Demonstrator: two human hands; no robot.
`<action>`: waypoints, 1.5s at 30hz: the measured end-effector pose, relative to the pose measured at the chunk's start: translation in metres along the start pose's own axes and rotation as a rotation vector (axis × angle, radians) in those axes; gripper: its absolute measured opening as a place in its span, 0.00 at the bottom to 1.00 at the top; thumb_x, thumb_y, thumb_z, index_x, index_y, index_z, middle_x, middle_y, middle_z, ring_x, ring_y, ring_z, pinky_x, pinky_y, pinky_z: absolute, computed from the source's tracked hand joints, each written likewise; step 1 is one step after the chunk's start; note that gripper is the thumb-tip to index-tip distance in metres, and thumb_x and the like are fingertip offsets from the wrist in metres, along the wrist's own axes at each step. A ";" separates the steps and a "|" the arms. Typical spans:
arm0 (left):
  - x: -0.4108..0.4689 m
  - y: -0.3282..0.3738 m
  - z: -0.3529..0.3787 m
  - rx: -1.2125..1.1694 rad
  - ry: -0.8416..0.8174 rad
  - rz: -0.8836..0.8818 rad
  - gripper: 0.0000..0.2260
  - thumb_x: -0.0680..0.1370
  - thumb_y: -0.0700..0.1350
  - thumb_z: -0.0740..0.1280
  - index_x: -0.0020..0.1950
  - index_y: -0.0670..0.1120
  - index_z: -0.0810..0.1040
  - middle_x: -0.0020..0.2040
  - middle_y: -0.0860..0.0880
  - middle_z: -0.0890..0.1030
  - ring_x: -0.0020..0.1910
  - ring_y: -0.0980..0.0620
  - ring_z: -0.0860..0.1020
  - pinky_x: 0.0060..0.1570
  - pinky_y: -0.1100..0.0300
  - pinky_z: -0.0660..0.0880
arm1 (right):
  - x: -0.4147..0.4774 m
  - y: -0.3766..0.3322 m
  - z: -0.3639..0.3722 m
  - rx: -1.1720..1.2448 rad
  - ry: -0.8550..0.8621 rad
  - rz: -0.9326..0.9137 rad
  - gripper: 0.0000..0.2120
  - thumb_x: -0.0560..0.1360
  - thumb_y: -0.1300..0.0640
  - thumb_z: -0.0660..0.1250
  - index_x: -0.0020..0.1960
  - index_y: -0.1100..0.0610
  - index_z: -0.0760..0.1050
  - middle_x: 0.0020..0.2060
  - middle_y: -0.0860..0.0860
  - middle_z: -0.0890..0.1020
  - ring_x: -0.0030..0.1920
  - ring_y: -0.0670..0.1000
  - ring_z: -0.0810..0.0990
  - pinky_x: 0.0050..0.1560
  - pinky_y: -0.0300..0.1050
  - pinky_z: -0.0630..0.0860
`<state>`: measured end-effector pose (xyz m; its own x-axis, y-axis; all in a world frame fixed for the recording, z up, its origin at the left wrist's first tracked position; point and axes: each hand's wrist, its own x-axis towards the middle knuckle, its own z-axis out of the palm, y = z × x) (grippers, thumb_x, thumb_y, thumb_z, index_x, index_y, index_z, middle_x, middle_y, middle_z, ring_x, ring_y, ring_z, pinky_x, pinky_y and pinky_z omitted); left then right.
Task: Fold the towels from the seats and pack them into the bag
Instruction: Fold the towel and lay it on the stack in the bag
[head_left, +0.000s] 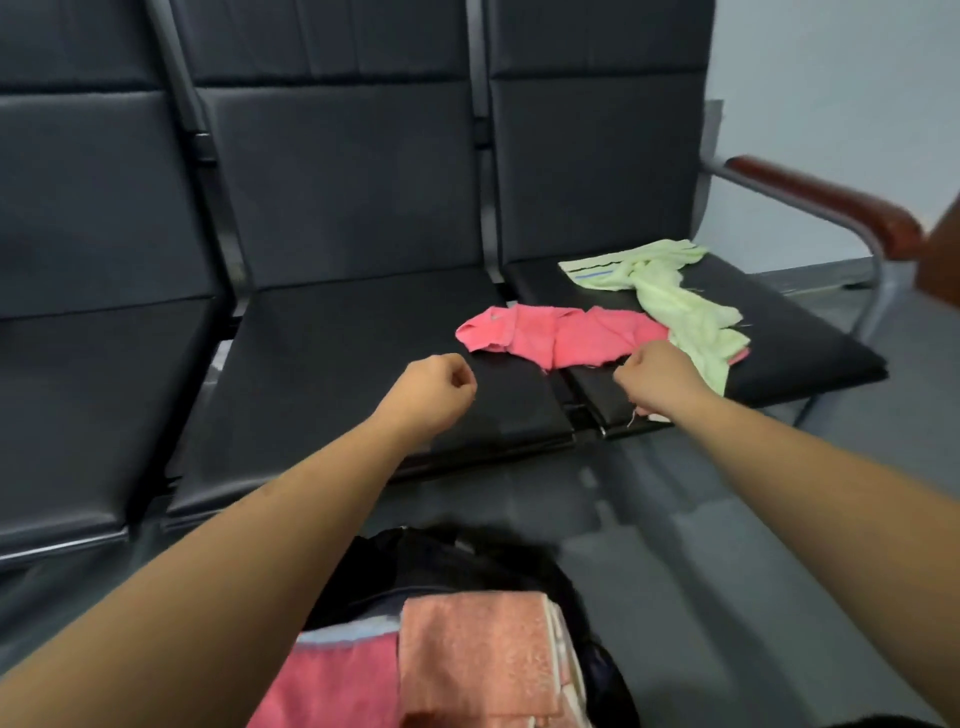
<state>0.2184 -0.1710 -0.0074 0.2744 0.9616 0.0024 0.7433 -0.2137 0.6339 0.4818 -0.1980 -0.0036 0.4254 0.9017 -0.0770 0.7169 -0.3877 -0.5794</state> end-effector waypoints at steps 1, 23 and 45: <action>0.013 0.008 0.008 0.024 0.006 0.011 0.05 0.79 0.44 0.64 0.48 0.51 0.79 0.46 0.53 0.80 0.43 0.56 0.78 0.40 0.61 0.71 | 0.007 0.007 -0.004 -0.024 0.036 -0.009 0.07 0.75 0.62 0.62 0.38 0.58 0.69 0.31 0.57 0.74 0.43 0.62 0.80 0.35 0.45 0.73; 0.152 -0.008 0.044 -0.094 0.106 -0.077 0.06 0.76 0.43 0.69 0.50 0.48 0.74 0.43 0.48 0.81 0.40 0.47 0.80 0.39 0.55 0.76 | 0.131 0.002 0.022 -0.083 0.166 -0.235 0.14 0.81 0.53 0.58 0.56 0.63 0.75 0.54 0.59 0.77 0.50 0.61 0.80 0.51 0.52 0.77; -0.057 0.073 -0.192 -0.773 0.150 0.029 0.05 0.81 0.40 0.68 0.47 0.41 0.82 0.41 0.45 0.82 0.35 0.53 0.80 0.35 0.61 0.81 | -0.069 -0.168 -0.087 0.191 0.088 -0.284 0.16 0.76 0.52 0.71 0.37 0.62 0.74 0.31 0.53 0.75 0.34 0.54 0.75 0.36 0.43 0.70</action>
<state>0.1399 -0.2084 0.1875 0.1609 0.9822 0.0965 0.0865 -0.1114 0.9900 0.3802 -0.2115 0.1693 0.2758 0.9453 0.1742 0.7008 -0.0737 -0.7096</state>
